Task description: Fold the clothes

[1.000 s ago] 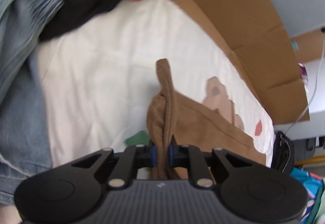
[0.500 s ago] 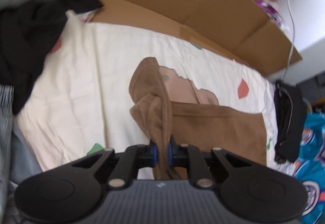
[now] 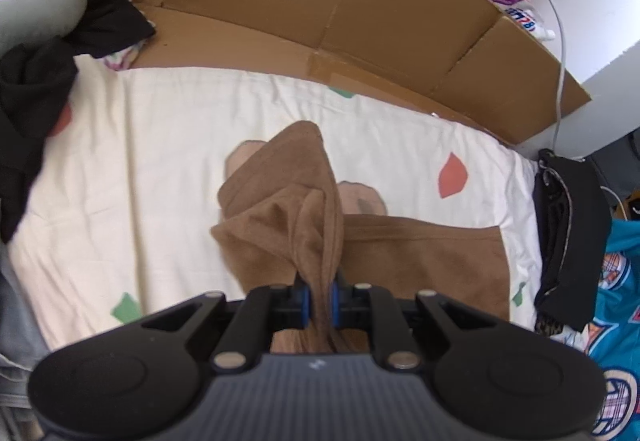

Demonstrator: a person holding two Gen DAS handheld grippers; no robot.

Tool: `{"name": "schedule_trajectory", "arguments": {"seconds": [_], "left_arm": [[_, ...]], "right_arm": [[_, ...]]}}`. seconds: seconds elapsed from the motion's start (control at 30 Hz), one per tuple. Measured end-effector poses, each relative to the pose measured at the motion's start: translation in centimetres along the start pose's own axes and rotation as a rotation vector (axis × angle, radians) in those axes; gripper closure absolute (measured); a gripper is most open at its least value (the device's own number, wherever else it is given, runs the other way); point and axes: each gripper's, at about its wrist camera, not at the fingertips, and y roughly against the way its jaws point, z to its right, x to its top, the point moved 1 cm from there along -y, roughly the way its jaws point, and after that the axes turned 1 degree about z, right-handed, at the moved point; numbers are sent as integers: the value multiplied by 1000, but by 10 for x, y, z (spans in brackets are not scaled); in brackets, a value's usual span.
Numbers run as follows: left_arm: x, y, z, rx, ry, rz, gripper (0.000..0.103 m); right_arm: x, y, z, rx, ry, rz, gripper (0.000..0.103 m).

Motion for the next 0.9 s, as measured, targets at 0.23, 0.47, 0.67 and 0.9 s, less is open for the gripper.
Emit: {"name": "schedule_trajectory", "arguments": {"seconds": [0.23, 0.47, 0.67, 0.9], "left_arm": [[-4, -21, 33, -25, 9, 10, 92], [-12, -52, 62, -60, 31, 6, 93], [-18, -84, 92, -77, 18, -24, 93], [-25, -109, 126, -85, -5, -43, 93]], "right_arm": [[4, 7, 34, -40, -63, 5, 101], [5, 13, 73, -84, -133, -3, 102], [6, 14, 100, -137, -193, -4, 102], [7, 13, 128, -203, -287, 10, 102]]}}
